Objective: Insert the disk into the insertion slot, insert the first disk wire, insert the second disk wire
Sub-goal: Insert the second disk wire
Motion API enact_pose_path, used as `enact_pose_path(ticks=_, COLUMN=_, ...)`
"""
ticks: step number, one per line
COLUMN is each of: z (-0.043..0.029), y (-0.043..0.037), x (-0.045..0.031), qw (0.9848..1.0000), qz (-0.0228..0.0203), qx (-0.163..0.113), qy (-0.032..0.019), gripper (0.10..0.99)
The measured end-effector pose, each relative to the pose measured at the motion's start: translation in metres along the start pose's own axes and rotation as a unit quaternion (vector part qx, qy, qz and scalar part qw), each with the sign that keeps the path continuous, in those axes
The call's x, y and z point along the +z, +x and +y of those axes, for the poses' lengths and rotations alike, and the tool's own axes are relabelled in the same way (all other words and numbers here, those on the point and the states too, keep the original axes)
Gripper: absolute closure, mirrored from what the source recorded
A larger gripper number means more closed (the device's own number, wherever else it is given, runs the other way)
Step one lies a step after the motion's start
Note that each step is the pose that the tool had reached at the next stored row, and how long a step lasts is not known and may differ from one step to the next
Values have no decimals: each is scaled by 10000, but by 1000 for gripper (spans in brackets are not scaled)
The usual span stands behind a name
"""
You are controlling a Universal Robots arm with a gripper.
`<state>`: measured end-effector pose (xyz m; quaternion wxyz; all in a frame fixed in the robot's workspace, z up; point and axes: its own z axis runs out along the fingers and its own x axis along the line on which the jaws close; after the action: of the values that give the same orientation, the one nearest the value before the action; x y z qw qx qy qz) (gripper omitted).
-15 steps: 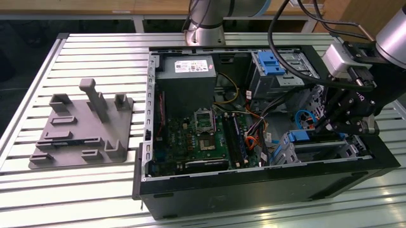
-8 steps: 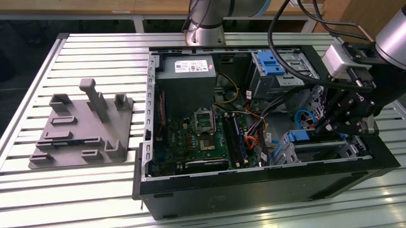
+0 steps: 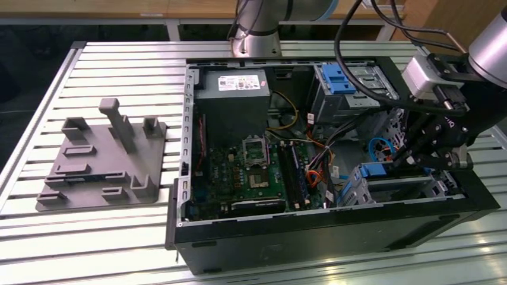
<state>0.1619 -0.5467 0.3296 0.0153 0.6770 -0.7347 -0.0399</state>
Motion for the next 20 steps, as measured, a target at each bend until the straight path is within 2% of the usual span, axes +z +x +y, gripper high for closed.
enact_pose_path(ticks=1, z=0, y=0, x=2, qw=10000, qz=-2, qx=0, qy=-1, gripper=918)
enact_pose_path(ticks=3, z=1, y=0, x=-8, qw=10000, qz=3, qx=0, qy=-1, gripper=800)
enact_pose_path(ticks=4, z=1, y=0, x=-15, qw=10000, qz=4, qx=1, qy=-1, gripper=800)
enact_pose_path(ticks=5, z=2, y=-1, x=-25, qw=10000, qz=4, qx=1, qy=-1, gripper=741)
enact_pose_path(ticks=6, z=4, y=-1, x=-41, qw=10000, qz=5, qx=1, qy=0, gripper=741)
enact_pose_path(ticks=7, z=6, y=-3, x=-64, qw=10000, qz=6, qx=1, qy=0, gripper=682)
enact_pose_path(ticks=8, z=9, y=-6, x=-95, qw=10000, qz=7, qx=1, qy=0, gripper=682)
enact_pose_path(ticks=9, z=12, y=-10, x=-137, qw=10000, qz=8, qx=2, qy=0, gripper=620)
enact_pose_path(ticks=18, z=47, y=-56, x=-544, qw=10000, qz=8, qx=59, qy=2, gripper=620)
enact_pose_path(ticks=19, z=51, y=-63, x=-589, qw=10000, qz=8, qx=67, qy=2, gripper=635)
enact_pose_path(ticks=20, z=55, y=-71, x=-636, qw=10000, qz=7, qx=76, qy=2, gripper=698)
